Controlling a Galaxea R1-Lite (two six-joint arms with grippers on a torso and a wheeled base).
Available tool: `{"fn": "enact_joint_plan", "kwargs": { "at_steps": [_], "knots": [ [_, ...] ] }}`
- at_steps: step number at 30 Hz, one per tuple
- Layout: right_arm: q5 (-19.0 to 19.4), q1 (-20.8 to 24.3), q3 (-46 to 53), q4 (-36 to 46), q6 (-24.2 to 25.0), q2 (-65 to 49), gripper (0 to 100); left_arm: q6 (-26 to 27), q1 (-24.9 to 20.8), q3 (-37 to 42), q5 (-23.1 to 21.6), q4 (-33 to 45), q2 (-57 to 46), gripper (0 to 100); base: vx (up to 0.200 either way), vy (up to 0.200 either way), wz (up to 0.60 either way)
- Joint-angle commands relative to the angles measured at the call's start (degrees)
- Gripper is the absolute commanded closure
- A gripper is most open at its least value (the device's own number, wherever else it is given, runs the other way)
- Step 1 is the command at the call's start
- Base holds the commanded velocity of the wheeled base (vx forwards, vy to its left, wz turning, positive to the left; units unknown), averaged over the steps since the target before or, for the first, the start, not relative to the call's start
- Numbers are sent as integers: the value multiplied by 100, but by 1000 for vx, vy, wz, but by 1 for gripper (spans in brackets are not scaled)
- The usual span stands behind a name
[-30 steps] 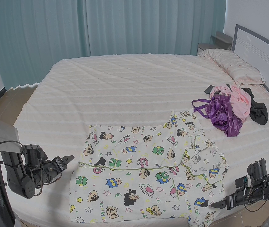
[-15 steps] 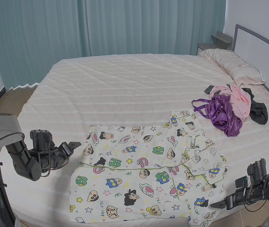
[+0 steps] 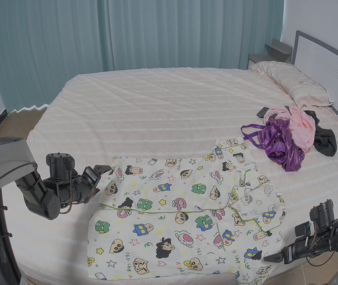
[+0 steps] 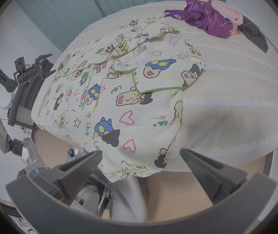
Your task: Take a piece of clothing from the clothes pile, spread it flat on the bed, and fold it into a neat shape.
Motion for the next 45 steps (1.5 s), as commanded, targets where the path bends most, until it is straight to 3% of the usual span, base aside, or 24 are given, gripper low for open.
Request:
{"fn": "enact_joint_plan", "kwargs": {
  "at_steps": [1,23,37,45],
  "knots": [
    [4,4,13,-5,-2,41,0,-11,-180,-69,150,-294,224,0,0,0,0],
    [-5,83,13,-5,-2,138,0,244,-752,134,177,-470,356,0,0,0,0],
    [-5,83,13,-5,-2,199,0,200,-303,-121,757,-910,198,0,0,0,0],
    [-14,83,13,-5,-11,190,0,173,-497,-262,862,-918,514,0,0,0,0]
  ]
}}
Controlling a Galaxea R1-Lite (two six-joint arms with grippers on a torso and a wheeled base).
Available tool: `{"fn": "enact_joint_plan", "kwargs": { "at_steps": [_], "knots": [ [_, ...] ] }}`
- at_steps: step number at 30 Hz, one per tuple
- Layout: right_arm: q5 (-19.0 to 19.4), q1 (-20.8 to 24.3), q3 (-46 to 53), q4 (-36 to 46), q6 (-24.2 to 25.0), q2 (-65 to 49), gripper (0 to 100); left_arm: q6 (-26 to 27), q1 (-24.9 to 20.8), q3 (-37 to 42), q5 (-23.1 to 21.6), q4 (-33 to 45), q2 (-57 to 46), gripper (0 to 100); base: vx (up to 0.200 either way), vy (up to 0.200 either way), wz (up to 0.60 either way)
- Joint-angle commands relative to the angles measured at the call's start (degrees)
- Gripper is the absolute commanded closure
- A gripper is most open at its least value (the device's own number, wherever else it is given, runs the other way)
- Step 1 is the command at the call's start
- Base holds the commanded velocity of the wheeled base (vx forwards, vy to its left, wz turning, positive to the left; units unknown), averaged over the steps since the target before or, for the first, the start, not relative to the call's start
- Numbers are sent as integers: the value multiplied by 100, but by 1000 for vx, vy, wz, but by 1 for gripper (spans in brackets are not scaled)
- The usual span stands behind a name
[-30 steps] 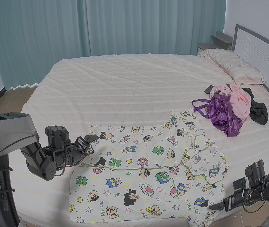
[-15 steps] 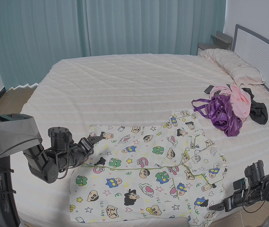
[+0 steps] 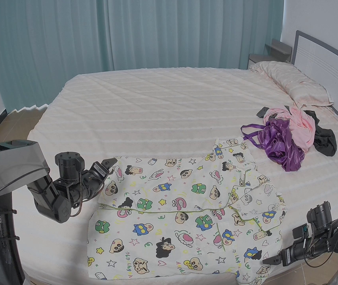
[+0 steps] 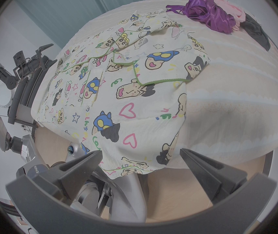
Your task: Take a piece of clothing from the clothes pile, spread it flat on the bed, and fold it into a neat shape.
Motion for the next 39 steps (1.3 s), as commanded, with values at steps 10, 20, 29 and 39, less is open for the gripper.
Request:
{"fn": "enact_joint_plan", "kwargs": {
  "at_steps": [10,20,29,39],
  "knots": [
    [-10,9,13,-2,-7,13,0,13,-644,5,164,-15,409,0,0,0,0],
    [-10,53,22,-2,-7,22,0,312,-794,119,207,-15,497,0,0,0,0],
    [-10,53,22,-2,-7,127,0,435,-847,163,498,-261,462,0,0,0,0],
    [-10,53,31,-11,-7,110,0,365,-653,673,559,-341,-215,0,0,0,0]
  ]
}}
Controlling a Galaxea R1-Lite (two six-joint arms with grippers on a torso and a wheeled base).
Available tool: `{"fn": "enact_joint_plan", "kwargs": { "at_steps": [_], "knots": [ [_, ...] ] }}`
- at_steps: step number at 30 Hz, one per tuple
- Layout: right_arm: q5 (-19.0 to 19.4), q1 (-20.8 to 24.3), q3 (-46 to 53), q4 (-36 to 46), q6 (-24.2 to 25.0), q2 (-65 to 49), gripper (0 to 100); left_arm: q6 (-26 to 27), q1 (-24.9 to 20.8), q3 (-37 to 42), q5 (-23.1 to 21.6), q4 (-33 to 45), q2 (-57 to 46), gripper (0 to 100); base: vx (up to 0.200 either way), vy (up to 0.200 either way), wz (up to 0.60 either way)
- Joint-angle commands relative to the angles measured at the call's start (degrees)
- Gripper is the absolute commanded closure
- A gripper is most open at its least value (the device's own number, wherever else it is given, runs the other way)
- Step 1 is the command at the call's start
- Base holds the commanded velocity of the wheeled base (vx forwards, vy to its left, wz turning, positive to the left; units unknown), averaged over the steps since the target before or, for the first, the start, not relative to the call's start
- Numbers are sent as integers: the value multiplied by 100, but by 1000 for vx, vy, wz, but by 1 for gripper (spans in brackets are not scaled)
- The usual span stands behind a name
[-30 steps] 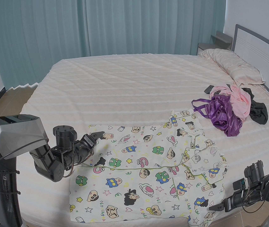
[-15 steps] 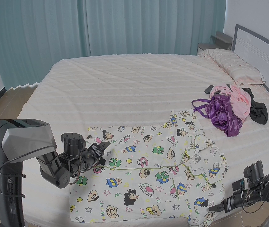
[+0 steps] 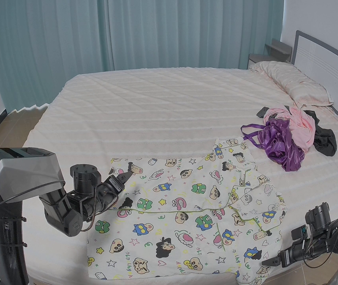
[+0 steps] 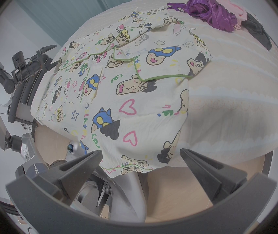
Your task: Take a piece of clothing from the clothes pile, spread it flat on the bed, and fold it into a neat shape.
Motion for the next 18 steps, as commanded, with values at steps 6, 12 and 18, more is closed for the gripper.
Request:
{"fn": "enact_joint_plan", "kwargs": {
  "at_steps": [6,12,18],
  "knots": [
    [1,3,40,-3,1,11,0,-37,514,703,-44,1,-585,0,0,0,0],
    [10,3,48,-3,1,11,0,-195,751,985,-79,27,-541,0,0,0,0],
    [10,38,48,-3,1,11,0,-230,742,976,-334,27,-400,0,0,0,0]
  ]
}}
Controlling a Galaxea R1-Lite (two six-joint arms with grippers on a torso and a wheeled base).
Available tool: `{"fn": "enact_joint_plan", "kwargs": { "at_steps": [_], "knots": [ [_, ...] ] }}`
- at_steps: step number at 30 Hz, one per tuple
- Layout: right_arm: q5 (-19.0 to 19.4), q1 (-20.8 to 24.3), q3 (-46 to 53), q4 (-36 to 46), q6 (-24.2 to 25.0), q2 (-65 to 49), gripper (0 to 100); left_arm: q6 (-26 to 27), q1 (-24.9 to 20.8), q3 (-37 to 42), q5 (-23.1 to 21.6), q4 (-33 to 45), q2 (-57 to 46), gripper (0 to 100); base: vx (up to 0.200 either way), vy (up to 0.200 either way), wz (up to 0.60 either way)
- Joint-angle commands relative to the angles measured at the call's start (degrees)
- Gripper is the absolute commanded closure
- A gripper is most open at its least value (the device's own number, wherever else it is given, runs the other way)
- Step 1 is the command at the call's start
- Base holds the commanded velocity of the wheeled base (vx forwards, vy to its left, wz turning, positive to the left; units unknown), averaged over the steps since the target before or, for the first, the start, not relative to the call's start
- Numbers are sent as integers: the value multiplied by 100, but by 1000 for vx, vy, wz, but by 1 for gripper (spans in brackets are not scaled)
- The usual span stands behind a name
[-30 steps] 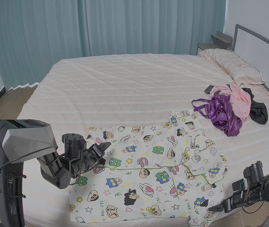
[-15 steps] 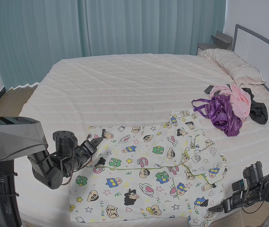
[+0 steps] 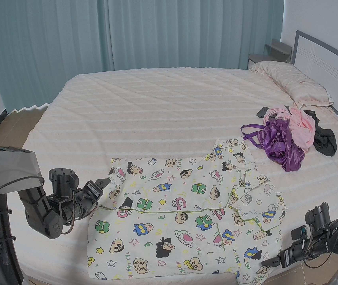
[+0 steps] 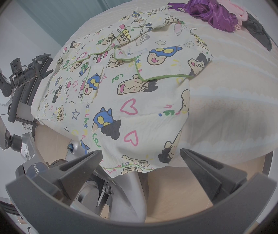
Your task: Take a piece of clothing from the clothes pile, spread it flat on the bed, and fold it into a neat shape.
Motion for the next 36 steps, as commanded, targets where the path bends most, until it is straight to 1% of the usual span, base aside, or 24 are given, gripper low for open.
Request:
{"fn": "enact_joint_plan", "kwargs": {
  "at_steps": [1,5,22,23,32,36],
  "knots": [
    [4,18,48,0,1,9,0,-6,8,11,-80,1,86,0,0,0,0],
    [4,27,48,0,1,17,0,-6,-18,11,-177,1,148,0,0,0,0],
    [4,27,57,9,1,9,0,3,-53,-15,-177,1,271,0,0,0,0],
    [4,27,57,0,1,9,0,3,-53,-15,-177,1,271,100,0,0,0],
    [4,62,57,9,1,0,0,20,-53,29,-115,-26,218,100,0,0,0],
    [-5,54,66,0,1,-18,0,20,-44,126,-89,-26,25,100,0,0,0]
  ]
}}
